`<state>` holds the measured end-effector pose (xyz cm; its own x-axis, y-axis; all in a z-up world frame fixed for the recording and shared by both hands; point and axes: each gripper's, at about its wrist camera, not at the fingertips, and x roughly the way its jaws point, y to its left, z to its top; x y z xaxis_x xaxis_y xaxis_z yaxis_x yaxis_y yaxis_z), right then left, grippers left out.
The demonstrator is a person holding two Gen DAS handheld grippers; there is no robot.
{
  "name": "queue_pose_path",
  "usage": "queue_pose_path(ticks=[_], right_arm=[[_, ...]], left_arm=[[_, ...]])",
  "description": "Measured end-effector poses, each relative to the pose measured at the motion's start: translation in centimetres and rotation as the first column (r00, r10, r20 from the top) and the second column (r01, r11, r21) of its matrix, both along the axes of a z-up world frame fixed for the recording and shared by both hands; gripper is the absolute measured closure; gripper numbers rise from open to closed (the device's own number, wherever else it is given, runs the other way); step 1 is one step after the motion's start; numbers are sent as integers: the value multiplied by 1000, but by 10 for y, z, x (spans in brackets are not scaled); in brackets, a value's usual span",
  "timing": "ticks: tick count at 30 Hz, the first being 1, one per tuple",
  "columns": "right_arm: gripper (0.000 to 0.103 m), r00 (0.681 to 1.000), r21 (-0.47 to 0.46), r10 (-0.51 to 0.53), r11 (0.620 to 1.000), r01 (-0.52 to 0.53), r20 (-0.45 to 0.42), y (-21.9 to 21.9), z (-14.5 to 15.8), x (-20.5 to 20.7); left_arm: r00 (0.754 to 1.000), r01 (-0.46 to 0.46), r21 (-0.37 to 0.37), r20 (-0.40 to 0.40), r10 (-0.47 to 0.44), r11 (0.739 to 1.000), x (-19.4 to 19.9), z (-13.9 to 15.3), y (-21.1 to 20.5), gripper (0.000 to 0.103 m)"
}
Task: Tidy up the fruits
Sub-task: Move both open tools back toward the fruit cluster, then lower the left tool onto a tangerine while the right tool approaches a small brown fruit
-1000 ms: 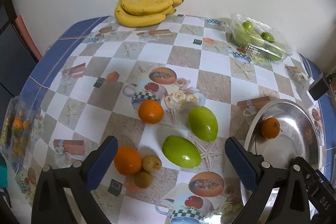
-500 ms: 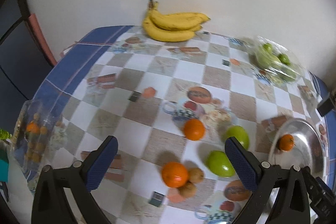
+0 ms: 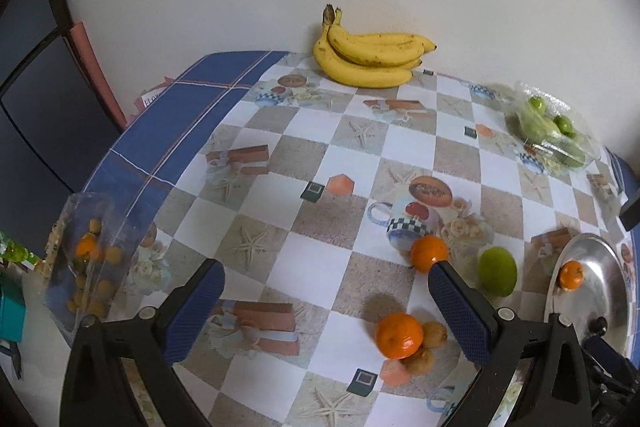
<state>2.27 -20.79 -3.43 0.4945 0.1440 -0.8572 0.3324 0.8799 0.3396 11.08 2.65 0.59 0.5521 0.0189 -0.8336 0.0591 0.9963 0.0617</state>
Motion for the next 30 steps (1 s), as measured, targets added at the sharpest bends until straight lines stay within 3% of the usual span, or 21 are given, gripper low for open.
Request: queue_pose_path(ticks=[12, 15, 30], right_arm=[[0, 990, 27, 108, 994, -106, -89, 45, -21, 16], [0, 988, -28, 114, 993, -118, -103, 53, -21, 18], [0, 977, -43, 183, 981, -189, -112, 77, -24, 24]], left_arm=[[984, 67, 10, -163, -65, 998, 4, -38, -9, 0], [978, 69, -2, -199, -68, 998, 4, -47, -10, 0], [970, 45, -38, -237, -53, 998, 8, -54, -3, 0]])
